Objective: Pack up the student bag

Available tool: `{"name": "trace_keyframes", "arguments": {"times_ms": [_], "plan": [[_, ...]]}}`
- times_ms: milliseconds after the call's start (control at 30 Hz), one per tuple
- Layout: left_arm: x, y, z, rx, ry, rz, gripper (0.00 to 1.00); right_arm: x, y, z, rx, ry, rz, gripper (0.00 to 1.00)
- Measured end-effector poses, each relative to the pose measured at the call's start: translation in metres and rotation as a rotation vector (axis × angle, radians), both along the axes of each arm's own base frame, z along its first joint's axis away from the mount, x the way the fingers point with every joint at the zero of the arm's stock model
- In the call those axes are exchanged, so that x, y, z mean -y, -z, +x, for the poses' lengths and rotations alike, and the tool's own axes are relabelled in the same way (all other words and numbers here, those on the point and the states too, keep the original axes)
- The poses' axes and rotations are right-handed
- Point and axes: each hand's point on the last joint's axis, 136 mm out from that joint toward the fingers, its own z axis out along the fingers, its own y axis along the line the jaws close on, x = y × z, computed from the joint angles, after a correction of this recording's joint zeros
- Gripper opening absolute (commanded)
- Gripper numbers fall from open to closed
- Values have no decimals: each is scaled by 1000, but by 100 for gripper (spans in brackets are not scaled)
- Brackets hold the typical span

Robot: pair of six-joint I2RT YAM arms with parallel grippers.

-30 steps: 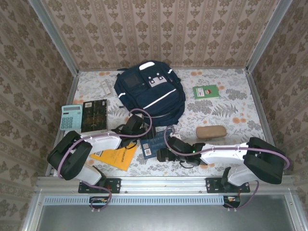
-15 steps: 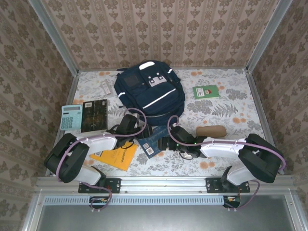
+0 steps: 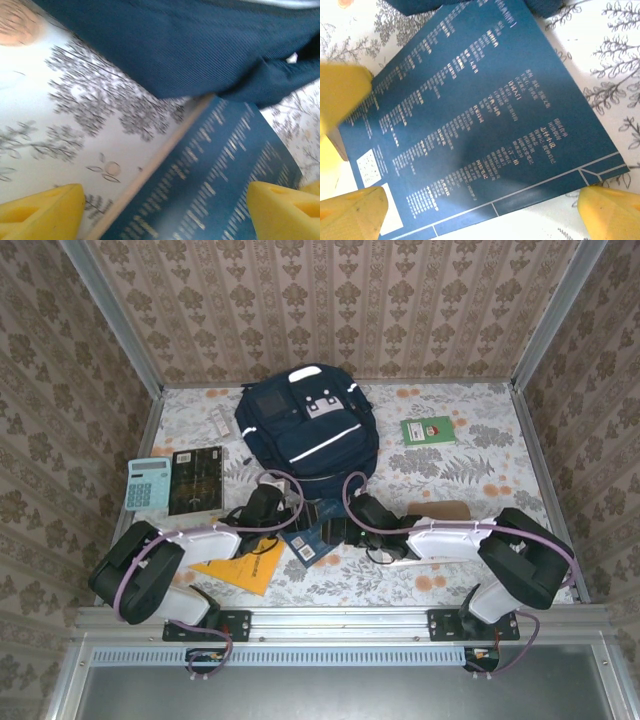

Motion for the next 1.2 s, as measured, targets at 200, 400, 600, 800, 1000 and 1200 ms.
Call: {"name": "trace_keyframes", "arguments": {"times_ms": [200,400,600,800,1000,1200], "plan": [[19,-1,-28,-27,68,-17,84,16,-12,34,19,86,17,100],[29,-1,-44,-38,98,-30,83,27,-34,61,65,133,48,99],[19,-2,-50,-41,85,5,72,38,-55,47,90,134,56,100],[6,3,-51,-35,71,43,65,42,-57,10,105,112,55,84],[3,7,-53,-32,85,61,55,45,-13,-19,10,114,41,64],[3,9,-55,-28,90,61,52,33,14,-16,-52,125,-4,53]]}}
